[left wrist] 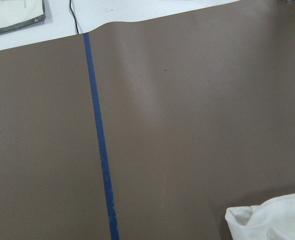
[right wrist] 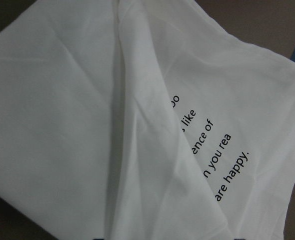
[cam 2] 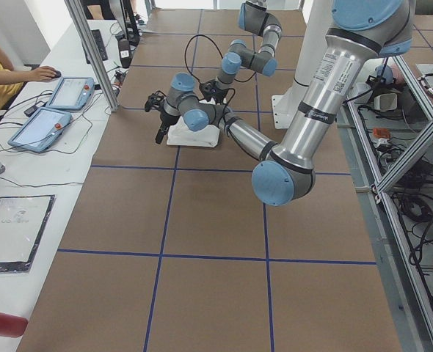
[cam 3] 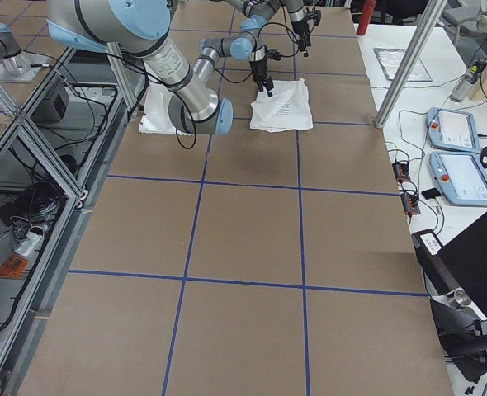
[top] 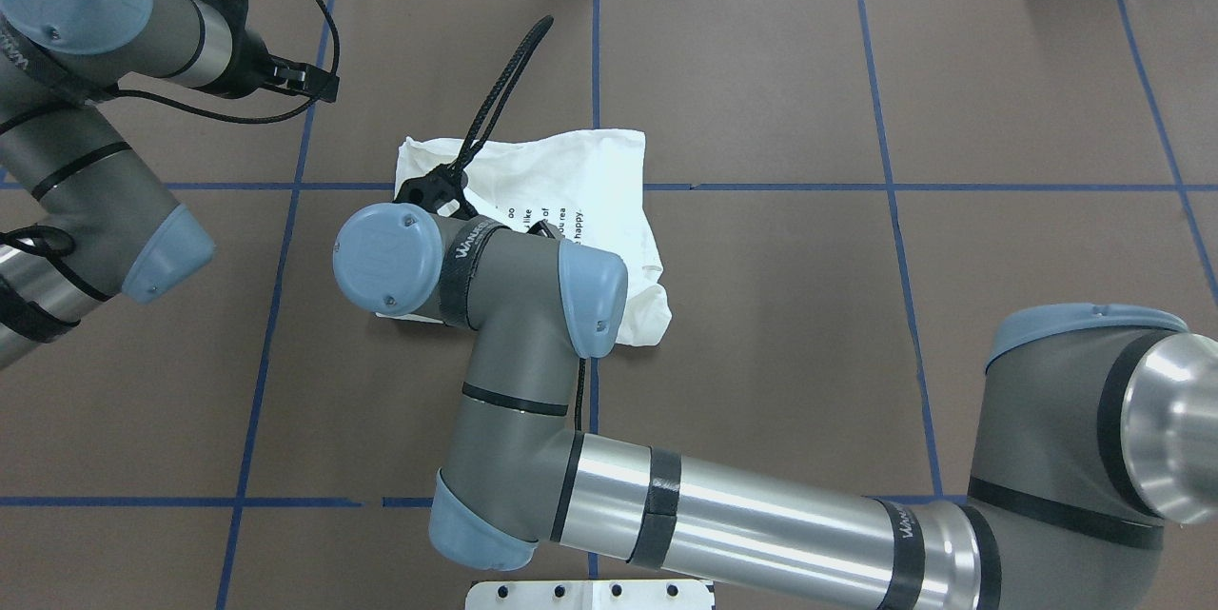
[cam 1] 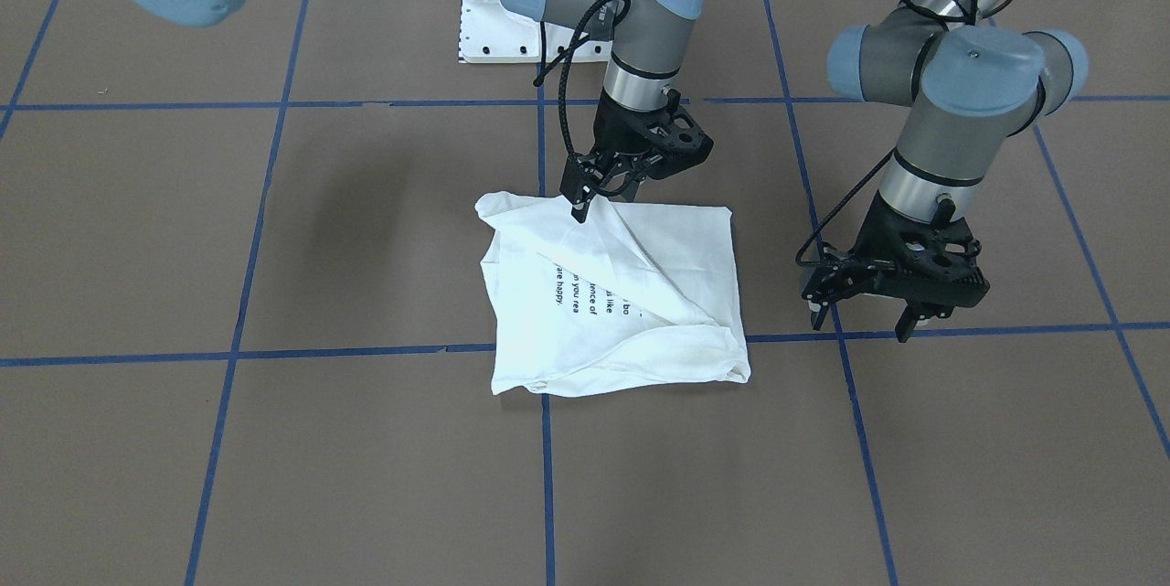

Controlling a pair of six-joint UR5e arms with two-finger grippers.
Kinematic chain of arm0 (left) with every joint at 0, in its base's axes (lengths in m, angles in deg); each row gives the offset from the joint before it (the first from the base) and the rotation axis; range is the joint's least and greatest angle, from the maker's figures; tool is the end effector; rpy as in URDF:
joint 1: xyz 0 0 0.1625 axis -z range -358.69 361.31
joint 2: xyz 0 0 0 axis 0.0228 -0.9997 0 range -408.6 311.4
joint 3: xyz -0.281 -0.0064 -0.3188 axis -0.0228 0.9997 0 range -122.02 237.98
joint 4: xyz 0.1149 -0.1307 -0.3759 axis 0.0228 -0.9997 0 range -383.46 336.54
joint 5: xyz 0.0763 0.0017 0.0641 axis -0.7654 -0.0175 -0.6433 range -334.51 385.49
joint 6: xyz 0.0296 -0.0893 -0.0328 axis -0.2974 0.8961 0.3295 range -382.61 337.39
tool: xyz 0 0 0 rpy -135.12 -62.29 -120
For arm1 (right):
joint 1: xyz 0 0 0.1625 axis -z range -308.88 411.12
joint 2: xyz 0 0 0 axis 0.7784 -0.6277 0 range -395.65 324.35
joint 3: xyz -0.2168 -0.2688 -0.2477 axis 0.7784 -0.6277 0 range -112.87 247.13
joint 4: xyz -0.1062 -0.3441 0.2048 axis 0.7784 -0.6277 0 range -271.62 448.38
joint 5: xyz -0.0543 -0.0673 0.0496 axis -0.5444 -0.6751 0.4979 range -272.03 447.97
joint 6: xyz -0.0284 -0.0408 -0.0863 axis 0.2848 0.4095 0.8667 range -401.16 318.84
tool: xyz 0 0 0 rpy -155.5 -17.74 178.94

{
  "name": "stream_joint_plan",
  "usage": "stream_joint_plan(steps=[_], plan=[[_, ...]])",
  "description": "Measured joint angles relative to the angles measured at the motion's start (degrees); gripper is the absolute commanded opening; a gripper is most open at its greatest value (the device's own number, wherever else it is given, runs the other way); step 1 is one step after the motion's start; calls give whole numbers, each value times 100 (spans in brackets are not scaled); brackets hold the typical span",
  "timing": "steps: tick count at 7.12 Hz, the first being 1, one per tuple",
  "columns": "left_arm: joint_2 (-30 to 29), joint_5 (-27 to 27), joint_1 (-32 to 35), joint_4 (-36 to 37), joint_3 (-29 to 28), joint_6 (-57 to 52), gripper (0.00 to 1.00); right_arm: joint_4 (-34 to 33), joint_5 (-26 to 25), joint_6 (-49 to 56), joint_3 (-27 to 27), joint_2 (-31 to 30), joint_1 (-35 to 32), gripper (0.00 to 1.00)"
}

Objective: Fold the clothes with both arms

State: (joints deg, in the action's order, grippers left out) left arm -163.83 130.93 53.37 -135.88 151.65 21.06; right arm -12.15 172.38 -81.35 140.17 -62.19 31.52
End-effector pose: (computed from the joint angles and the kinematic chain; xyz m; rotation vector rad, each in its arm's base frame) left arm 0.3226 -0.5875 0.3396 0.5094 0.7713 0.0278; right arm -0.6954 -0.3994 0.0895 0.4391 -0.4664 -0.4788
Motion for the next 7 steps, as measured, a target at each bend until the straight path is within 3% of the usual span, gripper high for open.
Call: stream_joint_plan(steps=[2, 3, 5, 6, 7], plan=[[0, 3, 27, 1, -6, -3, 100, -17, -83, 223, -245, 89, 131, 80], [0, 3, 30, 1, -6, -3, 100, -18, -100, 291, -306, 94, 165, 70], [0, 3, 38, 1, -7, -7, 100, -19, -108, 413, -411, 85, 180, 16], [0, 3, 39, 1, -7, -7, 100, -23, -108, 534, -428, 90, 181, 2], [0, 3, 41, 1, -7, -6, 100, -30, -109, 690, -428, 102, 174, 0]])
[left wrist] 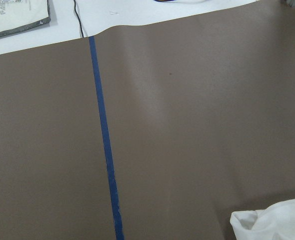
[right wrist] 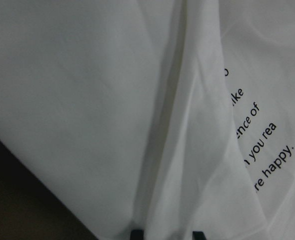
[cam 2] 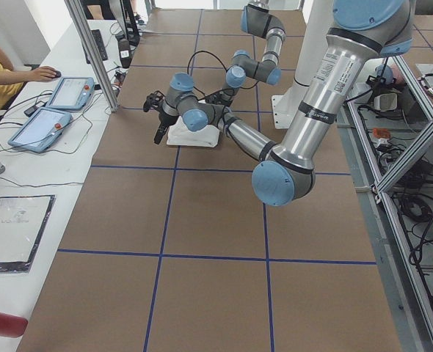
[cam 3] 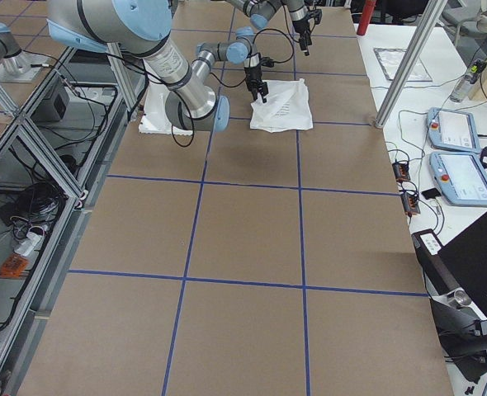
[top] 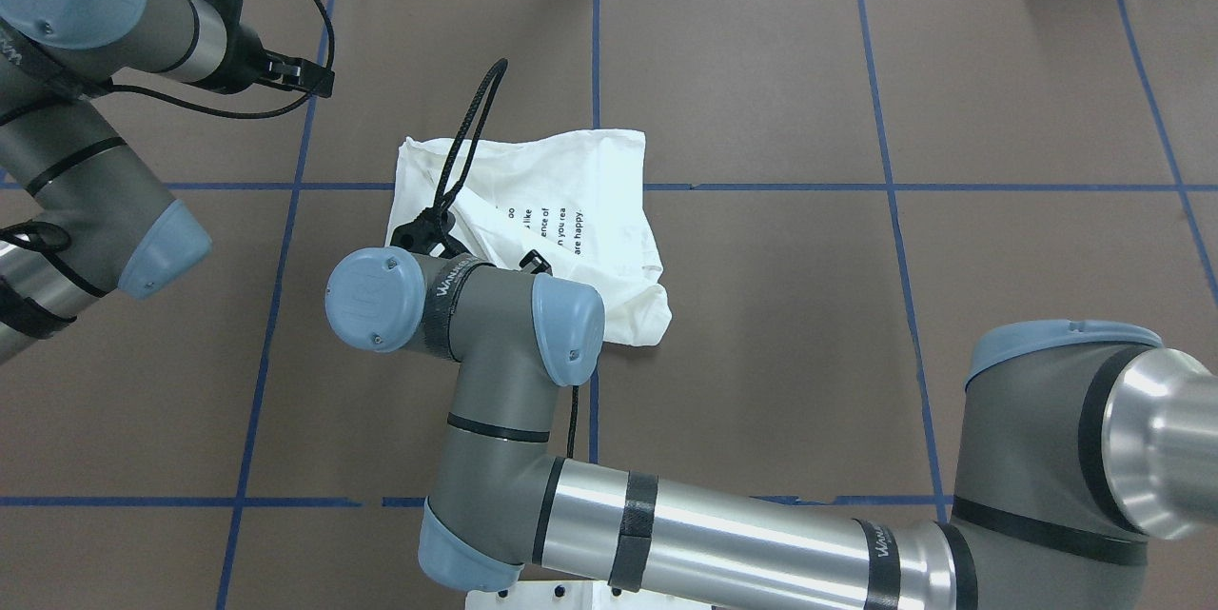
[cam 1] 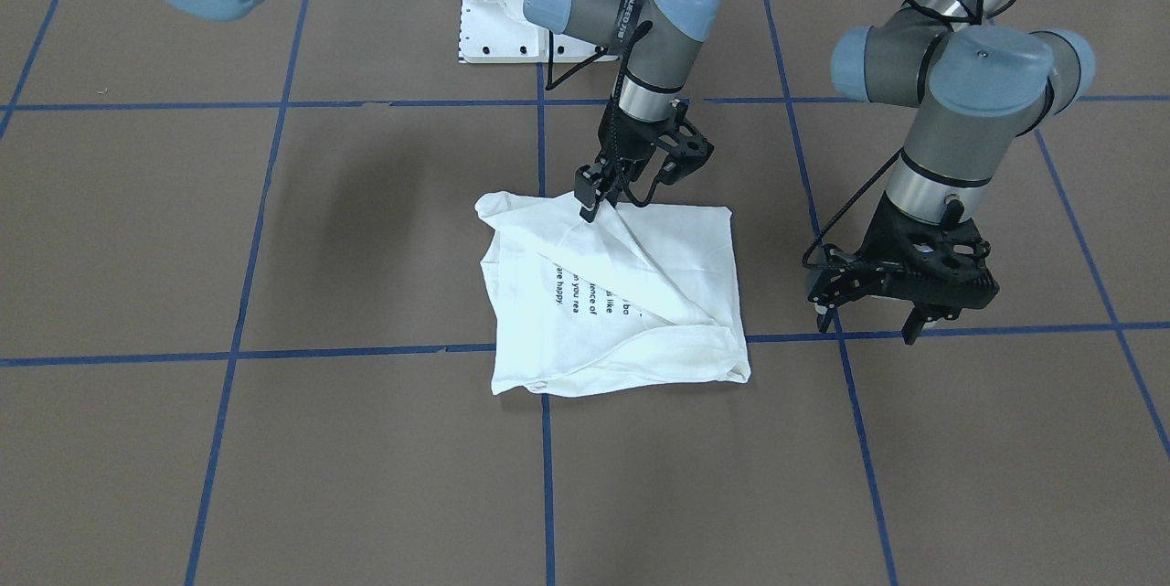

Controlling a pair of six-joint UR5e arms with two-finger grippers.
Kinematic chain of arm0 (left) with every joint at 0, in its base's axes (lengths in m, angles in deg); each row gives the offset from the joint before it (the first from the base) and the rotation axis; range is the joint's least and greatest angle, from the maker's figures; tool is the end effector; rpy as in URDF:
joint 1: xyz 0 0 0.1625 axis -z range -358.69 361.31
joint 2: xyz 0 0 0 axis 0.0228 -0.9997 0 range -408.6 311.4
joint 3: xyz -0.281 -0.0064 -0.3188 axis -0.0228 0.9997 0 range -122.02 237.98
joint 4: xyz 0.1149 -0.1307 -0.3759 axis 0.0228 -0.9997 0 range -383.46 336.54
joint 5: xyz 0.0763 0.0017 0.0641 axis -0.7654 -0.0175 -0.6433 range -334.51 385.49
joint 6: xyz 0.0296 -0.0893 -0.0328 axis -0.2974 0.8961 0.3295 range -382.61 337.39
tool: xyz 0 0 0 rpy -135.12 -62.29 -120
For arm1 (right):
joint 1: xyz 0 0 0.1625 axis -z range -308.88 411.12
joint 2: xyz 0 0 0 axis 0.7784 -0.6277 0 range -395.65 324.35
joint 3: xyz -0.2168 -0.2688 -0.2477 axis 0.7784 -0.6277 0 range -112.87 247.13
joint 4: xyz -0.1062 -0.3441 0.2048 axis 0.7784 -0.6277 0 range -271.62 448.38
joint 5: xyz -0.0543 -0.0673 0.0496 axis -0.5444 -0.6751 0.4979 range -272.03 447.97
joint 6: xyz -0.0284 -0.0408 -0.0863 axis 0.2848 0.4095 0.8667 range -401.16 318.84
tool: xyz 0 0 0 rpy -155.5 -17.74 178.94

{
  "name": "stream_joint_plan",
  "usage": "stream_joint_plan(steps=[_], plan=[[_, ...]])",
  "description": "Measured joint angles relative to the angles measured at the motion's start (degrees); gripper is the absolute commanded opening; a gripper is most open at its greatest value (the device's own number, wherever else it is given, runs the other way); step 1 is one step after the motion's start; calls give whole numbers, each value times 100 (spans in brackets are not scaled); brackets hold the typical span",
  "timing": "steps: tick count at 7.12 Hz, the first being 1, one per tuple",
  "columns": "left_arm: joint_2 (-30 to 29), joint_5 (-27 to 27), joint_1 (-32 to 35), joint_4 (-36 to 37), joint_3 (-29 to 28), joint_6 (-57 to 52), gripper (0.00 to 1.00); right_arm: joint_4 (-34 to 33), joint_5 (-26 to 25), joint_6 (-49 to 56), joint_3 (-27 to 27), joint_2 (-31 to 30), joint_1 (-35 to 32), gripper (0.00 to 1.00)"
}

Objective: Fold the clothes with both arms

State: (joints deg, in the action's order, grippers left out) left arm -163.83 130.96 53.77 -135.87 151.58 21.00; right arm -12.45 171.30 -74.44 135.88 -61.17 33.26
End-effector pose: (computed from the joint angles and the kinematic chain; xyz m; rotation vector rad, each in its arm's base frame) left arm 0.3187 -0.5899 0.3402 0.5110 0.7687 0.0223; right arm -0.7232 -0.3852 0.1070 0.4398 -0.3871 -0.6263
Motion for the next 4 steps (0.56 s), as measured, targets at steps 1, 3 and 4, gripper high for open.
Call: stream_joint_plan(steps=[1, 3, 4], plan=[[3, 0, 0, 0, 0, 6, 100, -8, 6, 130, 14, 7, -31, 0], [19, 0, 0, -6, 0, 31, 100, -15, 40, 379, 45, 7, -216, 0], [36, 0, -4, -8, 0, 50, 100, -9, 66, 536, 47, 3, -386, 0]])
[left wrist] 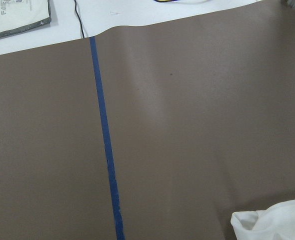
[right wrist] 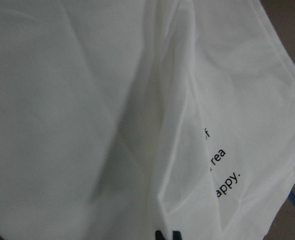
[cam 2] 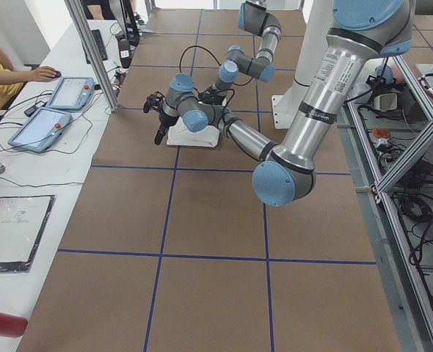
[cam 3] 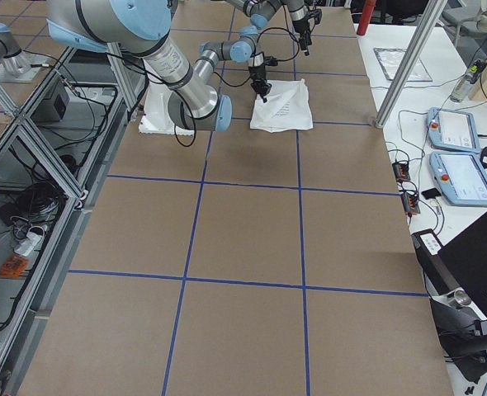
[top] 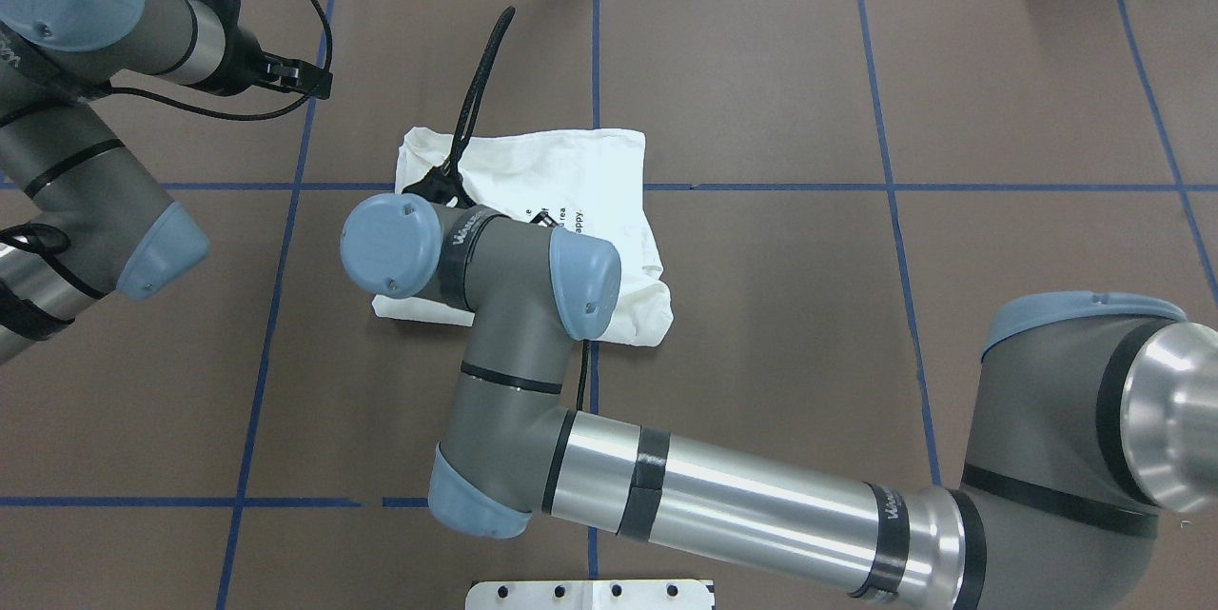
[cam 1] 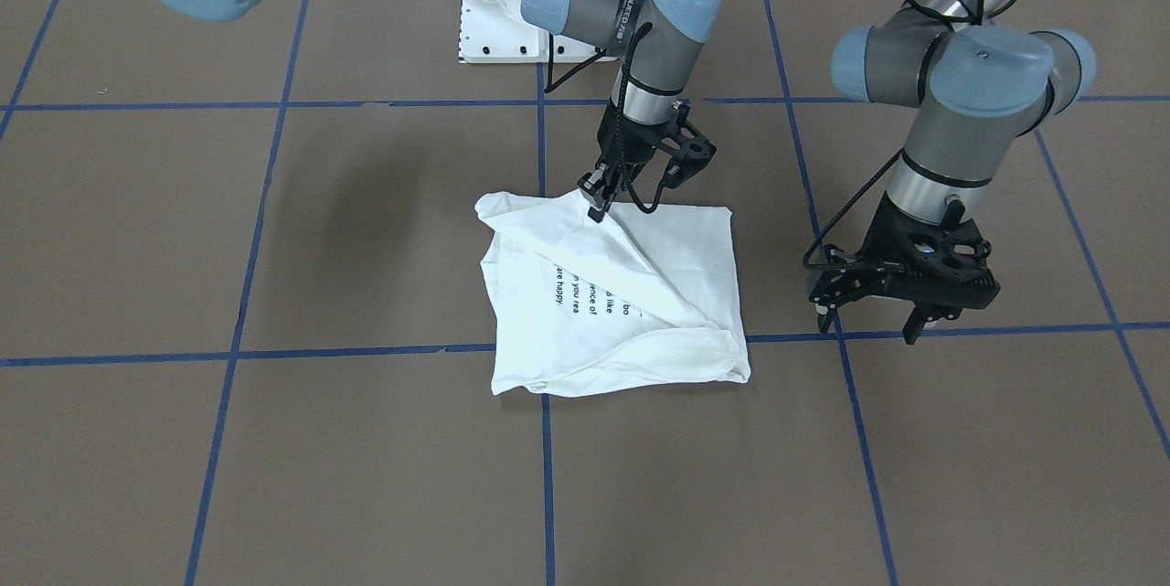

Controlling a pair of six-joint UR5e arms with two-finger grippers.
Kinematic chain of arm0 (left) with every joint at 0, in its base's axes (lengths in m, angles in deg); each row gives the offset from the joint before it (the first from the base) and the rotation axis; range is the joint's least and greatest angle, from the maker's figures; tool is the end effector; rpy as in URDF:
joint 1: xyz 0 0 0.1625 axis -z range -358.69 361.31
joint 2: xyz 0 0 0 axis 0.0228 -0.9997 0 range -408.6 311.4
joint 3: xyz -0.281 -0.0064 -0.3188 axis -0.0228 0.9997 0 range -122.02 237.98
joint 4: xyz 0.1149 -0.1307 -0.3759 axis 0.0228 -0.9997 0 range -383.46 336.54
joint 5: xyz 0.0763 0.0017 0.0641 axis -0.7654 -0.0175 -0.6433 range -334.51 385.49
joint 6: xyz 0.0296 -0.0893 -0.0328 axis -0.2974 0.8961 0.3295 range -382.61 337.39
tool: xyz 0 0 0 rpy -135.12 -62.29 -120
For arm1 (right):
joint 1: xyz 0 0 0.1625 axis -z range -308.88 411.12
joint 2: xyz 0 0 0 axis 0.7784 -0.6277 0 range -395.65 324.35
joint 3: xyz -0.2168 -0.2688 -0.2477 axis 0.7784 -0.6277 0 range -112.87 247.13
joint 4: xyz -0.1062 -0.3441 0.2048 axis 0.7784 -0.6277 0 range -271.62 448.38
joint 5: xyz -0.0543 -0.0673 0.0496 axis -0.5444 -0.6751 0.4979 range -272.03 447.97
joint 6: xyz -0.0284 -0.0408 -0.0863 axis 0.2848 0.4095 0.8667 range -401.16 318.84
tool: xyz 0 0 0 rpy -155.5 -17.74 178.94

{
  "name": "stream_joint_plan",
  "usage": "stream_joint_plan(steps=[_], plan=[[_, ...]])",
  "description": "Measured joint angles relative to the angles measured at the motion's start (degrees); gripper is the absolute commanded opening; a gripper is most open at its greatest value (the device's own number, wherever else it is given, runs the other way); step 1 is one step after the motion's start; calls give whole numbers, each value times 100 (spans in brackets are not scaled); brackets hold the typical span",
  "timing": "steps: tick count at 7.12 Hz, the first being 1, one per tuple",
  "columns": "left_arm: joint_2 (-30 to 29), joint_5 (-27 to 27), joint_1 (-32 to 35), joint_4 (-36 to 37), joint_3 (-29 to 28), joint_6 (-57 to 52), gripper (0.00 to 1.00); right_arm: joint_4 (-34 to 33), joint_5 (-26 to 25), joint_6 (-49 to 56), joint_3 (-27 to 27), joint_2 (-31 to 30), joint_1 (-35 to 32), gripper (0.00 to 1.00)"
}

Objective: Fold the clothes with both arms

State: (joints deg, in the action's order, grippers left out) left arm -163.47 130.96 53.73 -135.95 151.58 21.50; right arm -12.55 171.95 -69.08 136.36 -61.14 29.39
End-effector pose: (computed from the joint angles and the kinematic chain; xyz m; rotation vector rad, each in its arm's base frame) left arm 0.3184 -0.5888 0.3442 0.5036 0.7681 0.0141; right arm -0.6941 -0.4313 0.1034 0.4668 -0.3641 -0.6540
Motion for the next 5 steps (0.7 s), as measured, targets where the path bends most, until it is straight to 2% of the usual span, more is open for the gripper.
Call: stream_joint_plan(steps=[2, 3, 4, 5], plan=[[23, 0, -4, -1, 20, 36, 100, 105, 37, 173, -6, -1, -373, 0], [36, 0, -4, -1, 31, 47, 100, 260, 30, 164, -61, -10, -524, 9], [54, 0, -4, -1, 39, 51, 100, 569, 5, 104, -225, -32, -635, 62], [64, 0, -4, -1, 41, 53, 100, 976, -17, -43, -457, -70, -705, 83]])
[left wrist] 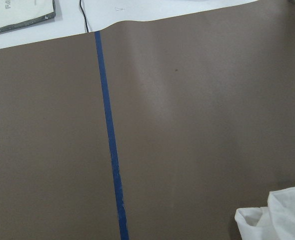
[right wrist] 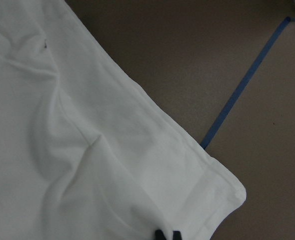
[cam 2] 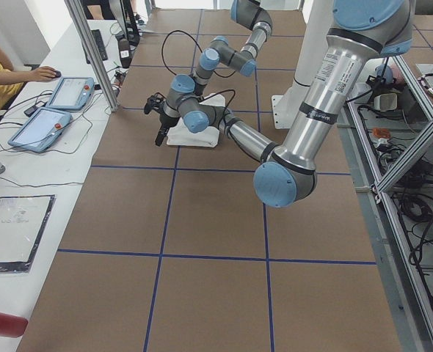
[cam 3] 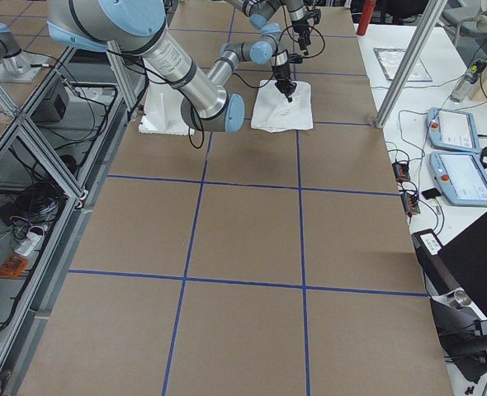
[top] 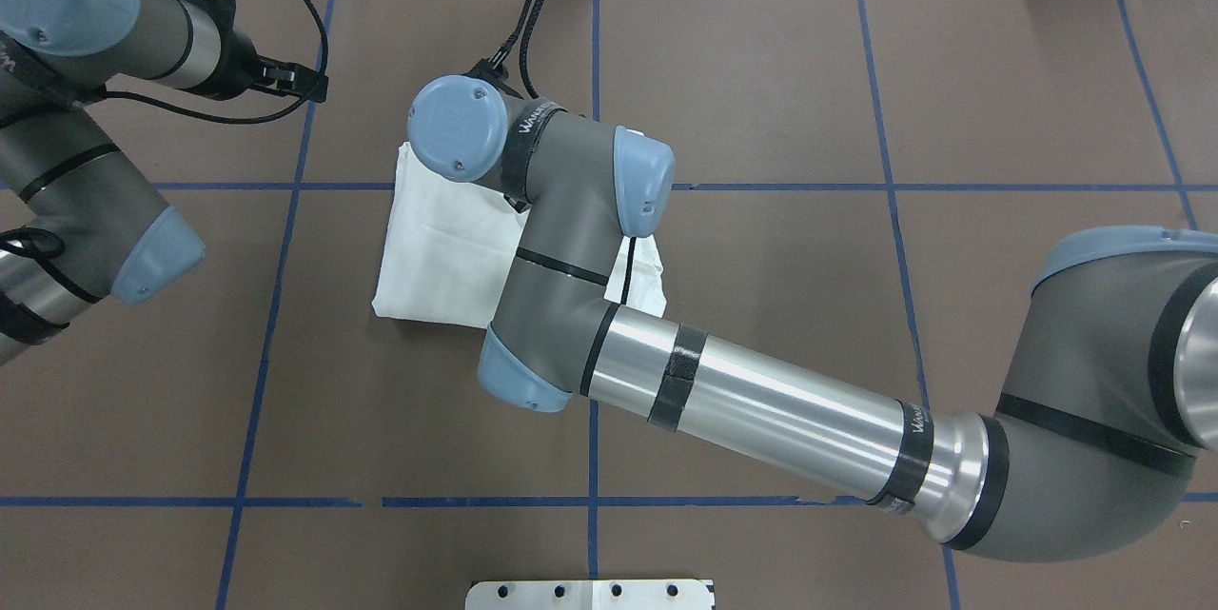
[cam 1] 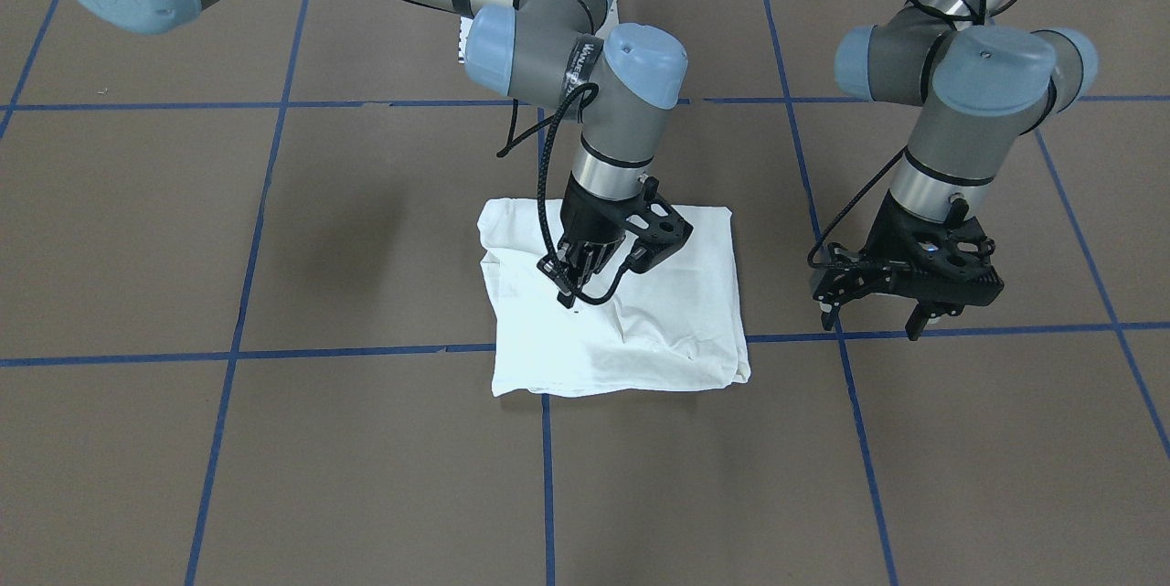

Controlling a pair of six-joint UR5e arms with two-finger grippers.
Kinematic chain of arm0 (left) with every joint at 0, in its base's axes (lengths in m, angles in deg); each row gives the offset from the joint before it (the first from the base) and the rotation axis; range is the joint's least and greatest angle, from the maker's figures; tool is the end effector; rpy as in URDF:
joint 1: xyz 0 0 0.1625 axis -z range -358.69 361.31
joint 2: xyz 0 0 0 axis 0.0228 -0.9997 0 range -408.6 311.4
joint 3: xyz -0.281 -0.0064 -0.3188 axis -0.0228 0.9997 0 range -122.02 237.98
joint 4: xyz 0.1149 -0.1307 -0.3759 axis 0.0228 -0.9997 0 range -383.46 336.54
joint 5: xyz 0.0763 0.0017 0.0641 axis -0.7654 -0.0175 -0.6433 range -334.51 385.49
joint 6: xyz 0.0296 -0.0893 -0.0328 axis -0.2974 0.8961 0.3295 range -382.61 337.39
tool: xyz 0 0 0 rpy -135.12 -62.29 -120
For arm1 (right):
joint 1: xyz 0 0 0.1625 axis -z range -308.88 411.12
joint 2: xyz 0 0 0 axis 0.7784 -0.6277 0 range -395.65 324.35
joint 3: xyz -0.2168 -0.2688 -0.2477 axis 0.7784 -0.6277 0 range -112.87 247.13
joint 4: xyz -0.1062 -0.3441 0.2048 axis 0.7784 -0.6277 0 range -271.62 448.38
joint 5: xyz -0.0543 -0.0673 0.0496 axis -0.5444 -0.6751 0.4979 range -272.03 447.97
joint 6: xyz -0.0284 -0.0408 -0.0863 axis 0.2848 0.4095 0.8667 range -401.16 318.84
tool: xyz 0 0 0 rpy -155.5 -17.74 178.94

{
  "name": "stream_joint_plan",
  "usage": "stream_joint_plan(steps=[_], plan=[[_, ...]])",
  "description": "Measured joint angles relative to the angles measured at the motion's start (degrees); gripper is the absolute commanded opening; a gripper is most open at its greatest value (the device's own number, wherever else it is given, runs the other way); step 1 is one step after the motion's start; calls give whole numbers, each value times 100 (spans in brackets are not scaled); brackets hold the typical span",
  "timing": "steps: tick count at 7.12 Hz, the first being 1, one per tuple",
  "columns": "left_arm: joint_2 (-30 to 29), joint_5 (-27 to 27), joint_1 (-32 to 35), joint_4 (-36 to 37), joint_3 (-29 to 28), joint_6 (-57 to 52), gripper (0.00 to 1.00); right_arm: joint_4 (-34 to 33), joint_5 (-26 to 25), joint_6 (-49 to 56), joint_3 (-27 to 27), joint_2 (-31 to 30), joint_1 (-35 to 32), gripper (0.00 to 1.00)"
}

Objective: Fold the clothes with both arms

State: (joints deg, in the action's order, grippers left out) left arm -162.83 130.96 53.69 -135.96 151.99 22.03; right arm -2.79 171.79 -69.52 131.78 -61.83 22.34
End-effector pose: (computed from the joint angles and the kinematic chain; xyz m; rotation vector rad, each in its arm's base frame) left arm 0.3167 -0.5858 0.3480 0.4968 0.7682 0.0056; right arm -0.6562 -0.5247 0.1243 0.5411 -0.3887 -0.5174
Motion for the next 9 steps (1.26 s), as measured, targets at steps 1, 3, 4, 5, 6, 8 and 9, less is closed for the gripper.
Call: stream_joint_plan(steps=[1, 3, 4, 5, 6, 8, 9], plan=[[3, 0, 0, 0, 2, -1, 100, 337, -10, -179, -181, -54, -71, 99], [4, 2, 0, 0, 17, -12, 100, 575, 82, -294, -240, -118, -313, 100], [2, 6, 0, 0, 39, -20, 100, 611, 279, -310, -158, -163, -459, 100], [3, 46, 0, 9, 87, -29, 100, 614, 540, -319, 42, -256, -604, 100], [25, 168, 8, 42, 170, -51, 100, 584, 717, -325, 298, -369, -743, 100], [303, 444, 125, 336, 627, -509, 100, 232, 1641, -327, 760, -528, -1257, 100], [462, 556, 354, 808, 983, -1039, 100, -136, 2174, -320, 1140, -694, -1579, 100]])
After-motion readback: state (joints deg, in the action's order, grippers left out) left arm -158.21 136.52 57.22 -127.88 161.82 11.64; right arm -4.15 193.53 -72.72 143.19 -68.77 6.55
